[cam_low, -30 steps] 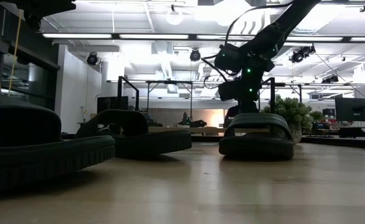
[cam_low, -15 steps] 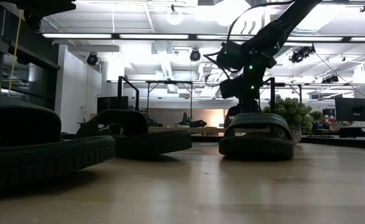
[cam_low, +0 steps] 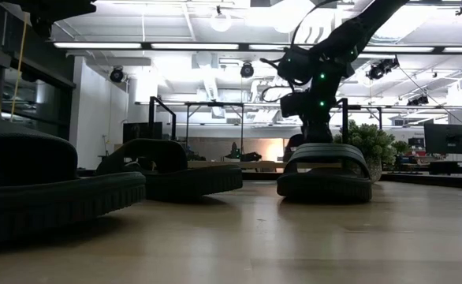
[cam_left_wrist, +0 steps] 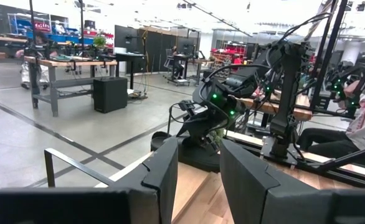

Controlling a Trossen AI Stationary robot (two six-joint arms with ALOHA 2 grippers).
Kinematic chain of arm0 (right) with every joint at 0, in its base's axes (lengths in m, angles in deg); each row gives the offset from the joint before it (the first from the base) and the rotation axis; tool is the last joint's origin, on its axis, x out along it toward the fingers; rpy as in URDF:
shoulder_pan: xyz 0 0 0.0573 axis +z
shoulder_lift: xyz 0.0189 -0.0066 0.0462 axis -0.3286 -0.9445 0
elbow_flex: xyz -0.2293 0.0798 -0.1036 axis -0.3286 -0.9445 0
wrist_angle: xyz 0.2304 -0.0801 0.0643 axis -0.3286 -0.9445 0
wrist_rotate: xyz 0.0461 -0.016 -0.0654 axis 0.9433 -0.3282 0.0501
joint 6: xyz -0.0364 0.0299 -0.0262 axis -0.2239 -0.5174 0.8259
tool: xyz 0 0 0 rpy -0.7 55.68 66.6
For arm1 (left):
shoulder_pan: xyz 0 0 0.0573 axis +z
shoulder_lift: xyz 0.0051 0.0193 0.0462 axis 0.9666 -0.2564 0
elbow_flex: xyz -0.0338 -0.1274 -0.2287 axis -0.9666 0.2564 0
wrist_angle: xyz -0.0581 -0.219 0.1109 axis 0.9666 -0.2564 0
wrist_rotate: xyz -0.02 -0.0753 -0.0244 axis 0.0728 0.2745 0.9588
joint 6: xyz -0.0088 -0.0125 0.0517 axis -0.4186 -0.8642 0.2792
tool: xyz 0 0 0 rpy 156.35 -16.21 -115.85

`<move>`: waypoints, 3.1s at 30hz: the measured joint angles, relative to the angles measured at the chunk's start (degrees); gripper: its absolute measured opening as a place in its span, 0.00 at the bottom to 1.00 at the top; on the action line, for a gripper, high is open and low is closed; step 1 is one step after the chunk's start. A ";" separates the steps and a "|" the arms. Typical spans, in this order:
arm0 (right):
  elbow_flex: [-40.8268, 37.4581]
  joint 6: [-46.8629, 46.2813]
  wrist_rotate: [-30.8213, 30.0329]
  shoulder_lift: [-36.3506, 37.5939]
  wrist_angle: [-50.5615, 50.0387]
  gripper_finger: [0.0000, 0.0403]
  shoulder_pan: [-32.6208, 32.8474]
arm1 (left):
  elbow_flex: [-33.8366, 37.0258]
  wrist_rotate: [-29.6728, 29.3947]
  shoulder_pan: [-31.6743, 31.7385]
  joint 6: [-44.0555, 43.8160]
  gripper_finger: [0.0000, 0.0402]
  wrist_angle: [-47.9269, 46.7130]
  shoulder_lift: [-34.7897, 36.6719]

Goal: Pick and place slides into the shelf
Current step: Put the black slipper on the shelf

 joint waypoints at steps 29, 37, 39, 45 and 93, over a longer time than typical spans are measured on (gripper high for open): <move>0.02 -6.37 8.05 7.79 -6.67 0.58 0.37 | 0.00 0.00 0.02 0.00 0.26 -0.20 -0.02; 0.09 -9.17 11.22 10.66 -9.33 0.58 3.58 | 0.00 0.00 0.02 0.00 0.26 -0.22 -0.02; 0.09 -9.41 10.95 11.13 -9.29 0.58 4.80 | 0.00 0.00 0.02 0.00 0.26 -0.22 -0.02; 0.09 -12.27 11.27 11.89 -8.92 0.58 8.99 | 0.00 0.00 0.02 0.00 0.26 -0.20 -0.01; 0.09 -23.02 10.10 11.89 16.87 0.58 41.02 | 0.00 18.43 -0.01 -7.47 0.26 0.19 0.00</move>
